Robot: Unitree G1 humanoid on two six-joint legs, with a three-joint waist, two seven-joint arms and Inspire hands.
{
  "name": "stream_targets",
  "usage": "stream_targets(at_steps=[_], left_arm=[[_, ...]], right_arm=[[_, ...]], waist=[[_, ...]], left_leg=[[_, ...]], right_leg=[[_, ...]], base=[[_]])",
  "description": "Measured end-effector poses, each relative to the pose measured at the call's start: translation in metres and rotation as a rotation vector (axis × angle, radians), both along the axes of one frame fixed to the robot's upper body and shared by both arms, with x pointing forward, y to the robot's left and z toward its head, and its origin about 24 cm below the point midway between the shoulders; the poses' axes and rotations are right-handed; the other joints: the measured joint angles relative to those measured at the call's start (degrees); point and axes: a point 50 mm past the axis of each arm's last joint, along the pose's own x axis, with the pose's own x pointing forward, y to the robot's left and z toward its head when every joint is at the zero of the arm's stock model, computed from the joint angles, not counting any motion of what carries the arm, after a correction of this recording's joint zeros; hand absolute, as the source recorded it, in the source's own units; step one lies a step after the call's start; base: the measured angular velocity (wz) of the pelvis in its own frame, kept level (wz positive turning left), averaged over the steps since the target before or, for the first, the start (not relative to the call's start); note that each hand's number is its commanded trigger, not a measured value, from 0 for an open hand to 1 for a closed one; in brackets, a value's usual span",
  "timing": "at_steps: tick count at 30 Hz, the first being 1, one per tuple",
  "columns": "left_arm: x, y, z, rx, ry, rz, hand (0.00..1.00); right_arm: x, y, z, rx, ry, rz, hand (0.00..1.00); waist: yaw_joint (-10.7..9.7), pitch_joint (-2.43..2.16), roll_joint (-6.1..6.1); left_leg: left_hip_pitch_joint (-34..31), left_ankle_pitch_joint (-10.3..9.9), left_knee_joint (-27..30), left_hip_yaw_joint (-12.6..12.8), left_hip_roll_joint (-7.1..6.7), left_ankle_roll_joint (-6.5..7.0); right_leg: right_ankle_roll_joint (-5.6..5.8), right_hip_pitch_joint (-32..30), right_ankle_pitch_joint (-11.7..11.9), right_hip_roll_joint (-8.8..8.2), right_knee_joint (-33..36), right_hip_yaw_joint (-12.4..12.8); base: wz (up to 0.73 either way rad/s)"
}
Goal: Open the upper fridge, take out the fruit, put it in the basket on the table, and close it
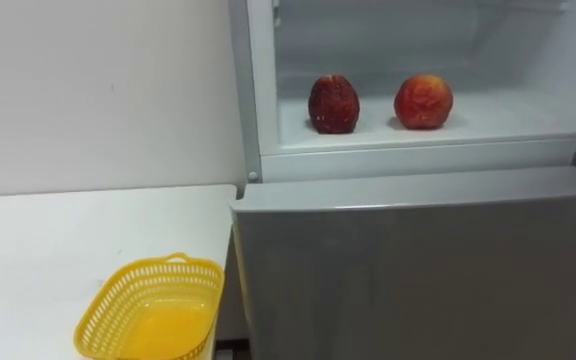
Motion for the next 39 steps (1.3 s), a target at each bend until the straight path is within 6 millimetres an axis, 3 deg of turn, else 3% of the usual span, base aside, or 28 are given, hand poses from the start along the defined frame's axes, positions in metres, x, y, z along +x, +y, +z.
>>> stream_targets(at_steps=[13,19,22,26,31,37,39], left_arm=[[-0.02,-0.001,-0.004,-0.016,0.069,0.064,0.0],[-0.019,-0.001,-0.004,-0.032,0.048,0.136,0.0],[-0.016,-0.001,-0.004,-0.029,0.035,0.133,0.0],[-0.013,-0.002,-0.003,-0.024,0.016,0.134,0.0],[-0.01,-0.003,-0.003,-0.023,0.0,0.109,0.0],[-0.01,-0.004,-0.002,-0.026,-0.009,0.072,0.0],[-0.012,0.0,-0.002,-0.02,-0.016,0.06,0.0]], right_arm=[[0.002,-0.003,0.0,-0.024,0.017,-0.025,0.0],[0.023,-0.005,0.003,-0.076,-0.142,-0.064,0.0],[0.045,-0.007,0.01,-0.108,-0.294,-0.082,0.0],[0.081,0.001,0.029,-0.115,-0.583,-0.152,0.0],[0.114,0.02,0.064,-0.056,-0.859,-0.096,0.0],[0.137,0.039,0.125,0.015,-1.161,-0.016,0.0],[0.147,0.041,0.152,0.025,-1.292,0.017,0.0]], waist=[[-0.08,0.03,-0.33],[-0.1,0.11,-0.66],[-0.29,0.07,-0.72],[-0.58,-0.01,-0.59],[-0.78,-0.22,0.21],[-2.0,-0.28,0.81],[-2.48,-0.08,0.72]], left_leg=[[0.33,0.03,-0.81,0.1,-0.01,-0.06],[0.61,0.04,-0.81,1.21,-0.03,-0.03],[0.02,0.02,-0.78,1.54,-0.04,0.01],[-1.12,0.02,-0.57,1.66,0.0,0.0],[-1.53,0.02,-0.39,1.68,0.05,-0.01],[-2.11,0.02,-0.51,2.71,0.15,-0.01],[-1.76,0.02,-0.91,3.32,0.31,-0.01]], right_leg=[[0.0,0.02,0.0,0.03,0.22,0.45],[0.0,-0.17,0.0,-0.04,-0.15,1.51],[0.04,-0.91,-0.03,-0.08,-0.16,1.83],[0.03,-2.18,-0.01,-0.03,-0.16,1.84],[0.04,-2.6,0.02,0.01,-0.04,1.91],[0.02,-3.75,0.06,0.07,0.15,3.09],[0.01,-4.2,0.11,0.19,0.9,3.82]], base=[[-0.02],[-0.09],[-0.05],[0.0],[0.0],[-0.08],[-0.17]])
